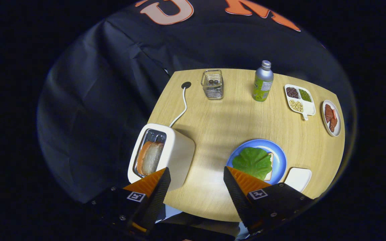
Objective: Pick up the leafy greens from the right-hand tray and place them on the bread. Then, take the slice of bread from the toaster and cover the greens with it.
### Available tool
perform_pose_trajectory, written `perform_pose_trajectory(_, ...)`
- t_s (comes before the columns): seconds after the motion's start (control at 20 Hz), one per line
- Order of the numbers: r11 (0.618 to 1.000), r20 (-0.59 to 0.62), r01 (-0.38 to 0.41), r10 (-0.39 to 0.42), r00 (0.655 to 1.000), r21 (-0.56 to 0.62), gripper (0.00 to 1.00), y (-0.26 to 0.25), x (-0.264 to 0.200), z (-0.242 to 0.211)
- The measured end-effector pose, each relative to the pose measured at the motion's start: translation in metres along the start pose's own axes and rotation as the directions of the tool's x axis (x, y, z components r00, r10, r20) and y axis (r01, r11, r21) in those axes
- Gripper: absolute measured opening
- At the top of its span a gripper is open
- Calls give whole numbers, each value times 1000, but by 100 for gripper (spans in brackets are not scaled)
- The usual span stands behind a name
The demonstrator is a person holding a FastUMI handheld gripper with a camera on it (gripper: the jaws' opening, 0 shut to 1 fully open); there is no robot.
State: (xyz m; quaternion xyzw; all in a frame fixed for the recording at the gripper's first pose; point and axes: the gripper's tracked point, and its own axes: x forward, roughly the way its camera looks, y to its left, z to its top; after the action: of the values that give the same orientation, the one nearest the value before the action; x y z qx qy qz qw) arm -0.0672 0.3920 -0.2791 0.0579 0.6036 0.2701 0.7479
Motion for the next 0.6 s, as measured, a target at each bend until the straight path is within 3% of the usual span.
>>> perform_pose_trajectory(0.45,998,-45,-24,22,999,-58,96,78,22,11)
perform_pose_trajectory(0.6,998,-71,-15,11,997,-55,91,90,33,11)
